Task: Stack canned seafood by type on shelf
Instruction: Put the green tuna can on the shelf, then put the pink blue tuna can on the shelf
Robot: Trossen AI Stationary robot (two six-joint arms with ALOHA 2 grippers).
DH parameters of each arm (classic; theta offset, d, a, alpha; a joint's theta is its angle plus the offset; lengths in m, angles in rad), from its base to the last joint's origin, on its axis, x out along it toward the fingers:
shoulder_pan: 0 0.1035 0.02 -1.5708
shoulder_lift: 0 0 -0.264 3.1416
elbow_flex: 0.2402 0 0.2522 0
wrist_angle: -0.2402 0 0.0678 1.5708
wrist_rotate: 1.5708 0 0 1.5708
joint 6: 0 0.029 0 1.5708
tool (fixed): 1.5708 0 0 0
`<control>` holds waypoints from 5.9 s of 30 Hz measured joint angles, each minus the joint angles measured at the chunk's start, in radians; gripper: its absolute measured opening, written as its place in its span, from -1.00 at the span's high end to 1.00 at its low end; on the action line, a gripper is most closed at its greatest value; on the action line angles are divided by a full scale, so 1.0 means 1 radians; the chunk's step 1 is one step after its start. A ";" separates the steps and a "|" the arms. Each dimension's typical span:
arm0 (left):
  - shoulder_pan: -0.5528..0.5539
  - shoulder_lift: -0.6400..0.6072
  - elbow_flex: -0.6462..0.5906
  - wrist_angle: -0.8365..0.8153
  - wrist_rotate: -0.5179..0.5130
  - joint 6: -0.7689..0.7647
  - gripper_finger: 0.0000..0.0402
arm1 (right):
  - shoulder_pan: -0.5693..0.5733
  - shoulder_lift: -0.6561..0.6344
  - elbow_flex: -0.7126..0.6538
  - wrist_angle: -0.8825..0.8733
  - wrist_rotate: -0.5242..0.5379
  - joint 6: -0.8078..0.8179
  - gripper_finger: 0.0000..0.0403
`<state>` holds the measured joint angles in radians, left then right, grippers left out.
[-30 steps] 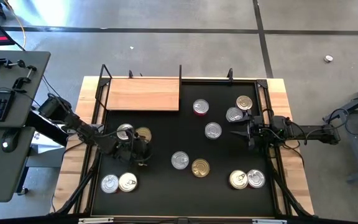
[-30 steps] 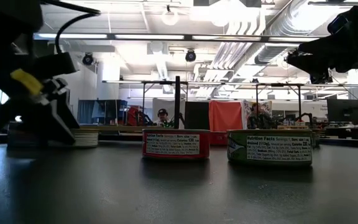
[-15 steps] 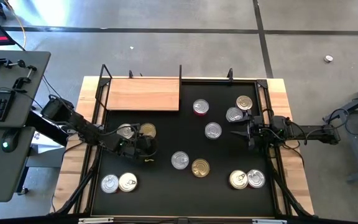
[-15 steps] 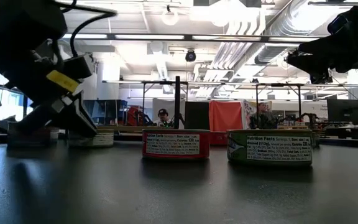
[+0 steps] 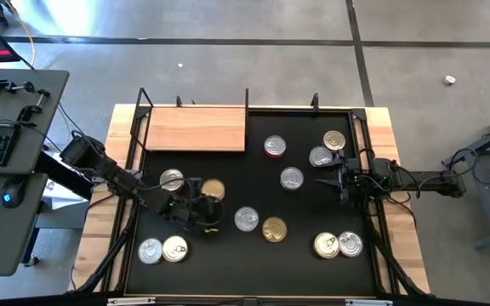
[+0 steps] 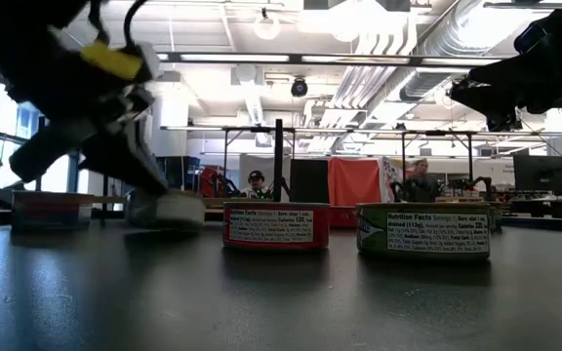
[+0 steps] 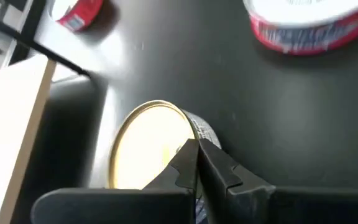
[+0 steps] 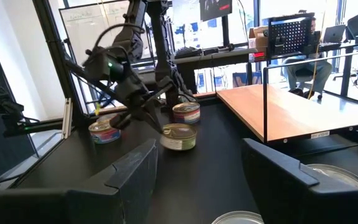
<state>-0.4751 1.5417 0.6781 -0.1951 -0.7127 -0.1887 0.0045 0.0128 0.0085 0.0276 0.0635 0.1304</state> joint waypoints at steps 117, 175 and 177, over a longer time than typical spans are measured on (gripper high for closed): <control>0.879 0.098 0.069 0.504 0.442 0.543 1.00 | 0.000 0.001 0.000 0.000 0.000 0.000 -0.11; 0.073 -0.444 0.044 -0.258 -0.033 0.070 0.79 | 0.000 0.001 0.000 0.000 0.000 0.000 -0.11; -0.053 -0.440 0.040 -0.299 -0.046 -0.012 0.84 | 0.000 0.001 0.000 0.000 0.000 0.000 -0.11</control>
<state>-0.5279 1.1020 0.7185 -0.4936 -0.7586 -0.2009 0.0047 0.0135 0.0082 0.0276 0.0635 0.1303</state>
